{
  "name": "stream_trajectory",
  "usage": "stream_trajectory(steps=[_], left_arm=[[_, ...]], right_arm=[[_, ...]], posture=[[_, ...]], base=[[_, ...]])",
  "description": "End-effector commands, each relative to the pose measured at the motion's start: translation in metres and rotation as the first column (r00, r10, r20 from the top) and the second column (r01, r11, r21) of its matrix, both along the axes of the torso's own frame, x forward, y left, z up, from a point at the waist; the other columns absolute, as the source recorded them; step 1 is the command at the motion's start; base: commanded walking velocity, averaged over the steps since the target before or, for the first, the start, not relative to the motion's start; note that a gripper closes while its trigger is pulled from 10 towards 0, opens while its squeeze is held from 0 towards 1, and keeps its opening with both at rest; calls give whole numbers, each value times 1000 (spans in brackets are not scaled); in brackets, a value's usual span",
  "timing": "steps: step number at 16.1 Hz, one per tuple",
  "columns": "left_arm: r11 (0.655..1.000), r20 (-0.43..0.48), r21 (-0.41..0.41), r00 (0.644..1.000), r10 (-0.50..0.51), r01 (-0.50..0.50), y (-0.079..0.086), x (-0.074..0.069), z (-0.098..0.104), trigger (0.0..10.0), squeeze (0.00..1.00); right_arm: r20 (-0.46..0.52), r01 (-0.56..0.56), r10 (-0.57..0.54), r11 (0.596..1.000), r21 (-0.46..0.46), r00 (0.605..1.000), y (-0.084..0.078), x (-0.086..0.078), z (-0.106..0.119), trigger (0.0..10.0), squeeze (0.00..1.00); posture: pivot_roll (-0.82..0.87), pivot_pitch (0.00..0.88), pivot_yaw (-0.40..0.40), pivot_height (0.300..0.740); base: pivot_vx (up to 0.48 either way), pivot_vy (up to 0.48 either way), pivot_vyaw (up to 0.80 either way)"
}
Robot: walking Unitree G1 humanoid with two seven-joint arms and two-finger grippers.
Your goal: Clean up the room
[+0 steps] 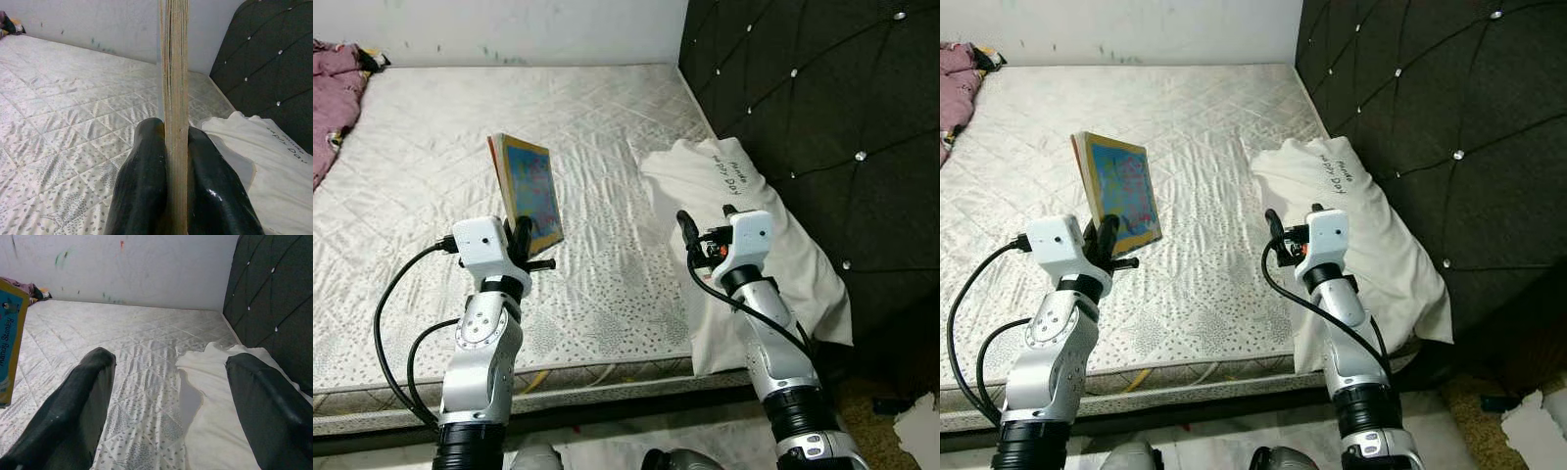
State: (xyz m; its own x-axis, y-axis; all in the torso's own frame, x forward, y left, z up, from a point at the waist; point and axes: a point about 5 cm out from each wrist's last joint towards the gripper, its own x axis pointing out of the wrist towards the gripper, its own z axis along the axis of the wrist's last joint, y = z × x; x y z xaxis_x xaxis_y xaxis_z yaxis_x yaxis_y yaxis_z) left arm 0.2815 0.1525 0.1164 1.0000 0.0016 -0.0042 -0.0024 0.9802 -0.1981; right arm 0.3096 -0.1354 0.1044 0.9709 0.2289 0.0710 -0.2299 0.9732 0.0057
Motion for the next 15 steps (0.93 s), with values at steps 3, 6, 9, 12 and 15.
stream_trajectory(steps=[3,6,9,12,15], left_arm=[[1000,61,16,998,6,-7,0,1,12,10000,0],[1000,60,12,998,10,-11,0,2,12,10000,0],[1000,54,-2,998,15,-15,0,3,12,10000,0],[1000,53,-8,998,18,-17,-2,4,13,10000,0],[1000,60,-18,998,13,-12,-2,5,15,10000,0]], right_arm=[[21,-17,17,1000,4,1000,0,2,7,10000,0],[21,-19,19,1000,4,1000,0,3,8,10000,0],[22,-22,22,1000,7,1000,0,3,8,10000,0],[22,-22,22,1000,9,1000,0,4,8,10000,0],[16,-18,18,1000,12,1000,-1,4,8,10000,0]], posture=[[26,30,-57,727],[23,35,-60,688],[22,37,-60,653],[20,37,-59,633],[20,39,-60,633]], base=[[0,0,0],[0,0,0],[0,0,0],[0,0,0],[0,0,0]])
